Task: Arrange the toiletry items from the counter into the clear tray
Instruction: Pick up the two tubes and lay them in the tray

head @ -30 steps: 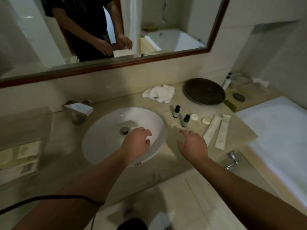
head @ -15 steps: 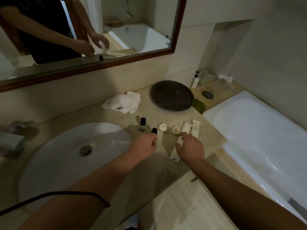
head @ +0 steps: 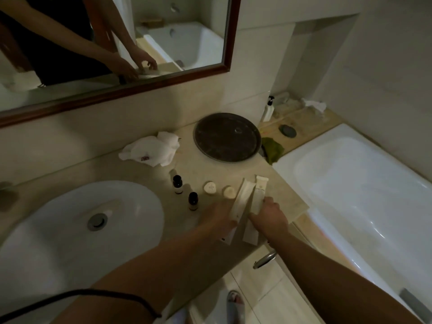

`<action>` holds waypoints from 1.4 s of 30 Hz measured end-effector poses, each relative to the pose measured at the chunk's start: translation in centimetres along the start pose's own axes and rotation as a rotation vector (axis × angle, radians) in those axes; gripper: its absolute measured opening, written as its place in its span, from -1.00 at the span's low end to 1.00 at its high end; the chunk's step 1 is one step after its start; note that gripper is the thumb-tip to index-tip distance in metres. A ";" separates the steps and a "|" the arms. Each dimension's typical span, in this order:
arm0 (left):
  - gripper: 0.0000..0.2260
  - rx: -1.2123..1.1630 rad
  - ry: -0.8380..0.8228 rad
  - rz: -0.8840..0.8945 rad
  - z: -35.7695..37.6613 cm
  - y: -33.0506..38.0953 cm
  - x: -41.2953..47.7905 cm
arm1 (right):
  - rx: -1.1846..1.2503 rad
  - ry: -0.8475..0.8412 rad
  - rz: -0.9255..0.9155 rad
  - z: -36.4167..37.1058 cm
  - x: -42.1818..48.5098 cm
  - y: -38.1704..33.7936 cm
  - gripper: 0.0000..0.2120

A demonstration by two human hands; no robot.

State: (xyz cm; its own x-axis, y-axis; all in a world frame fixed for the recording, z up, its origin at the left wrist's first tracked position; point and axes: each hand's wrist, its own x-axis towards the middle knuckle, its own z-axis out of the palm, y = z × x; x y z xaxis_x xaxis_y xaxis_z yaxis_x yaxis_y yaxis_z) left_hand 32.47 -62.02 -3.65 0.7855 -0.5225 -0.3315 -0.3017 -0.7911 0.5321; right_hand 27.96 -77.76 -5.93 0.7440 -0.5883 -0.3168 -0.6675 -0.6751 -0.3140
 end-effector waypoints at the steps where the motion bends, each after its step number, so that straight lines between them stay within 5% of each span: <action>1: -0.65 0.022 0.012 -0.036 0.4 0.4 0.2 | -0.019 0.009 -0.014 0.0 0.2 0.0 -0.43; 5: -0.75 0.125 0.092 -0.199 1.1 2.2 1.3 | 0.088 0.058 -0.092 0.8 1.3 0.2 -0.58; 10: -0.78 0.128 -0.026 -0.317 2.2 3.4 2.4 | 0.256 -0.079 -0.136 1.2 3.3 1.4 -0.56; 12: -0.80 0.054 -0.045 -0.312 2.3 4.0 2.5 | 0.333 -0.081 -0.115 1.0 3.9 1.8 -0.74; 19: -0.82 -0.195 -0.028 -0.457 1.8 4.9 2.1 | 0.553 -0.103 -0.118 -0.2 3.7 2.9 -0.72; 22: -0.95 -0.460 0.071 -0.507 0.7 5.0 1.6 | 0.681 -0.071 -0.221 -1.6 2.9 1.7 -0.78; 30: -0.82 -0.931 0.411 -0.462 -5.7 1.2 -5.6 | 0.867 -0.177 -0.499 -4.8 -3.5 -7.3 -0.79; 33: -0.91 -1.103 0.532 -0.406 -7.9 -1.6 -10.8 | 0.834 -0.223 -0.611 -3.7 -7.8 -11.5 -0.82; 42: -0.87 -1.207 0.865 -0.542 -10.0 -13.9 -30.1 | 0.739 -0.551 -0.794 3.4 -24.2 -22.2 -0.87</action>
State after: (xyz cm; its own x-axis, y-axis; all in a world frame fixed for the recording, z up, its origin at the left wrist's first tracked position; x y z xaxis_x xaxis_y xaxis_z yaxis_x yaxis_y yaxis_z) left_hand 18.45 -32.13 6.73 0.8384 0.3925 -0.3783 0.3643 0.1129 0.9244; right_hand 24.66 -47.00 5.72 0.9611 0.2625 -0.0858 -0.0210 -0.2400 -0.9705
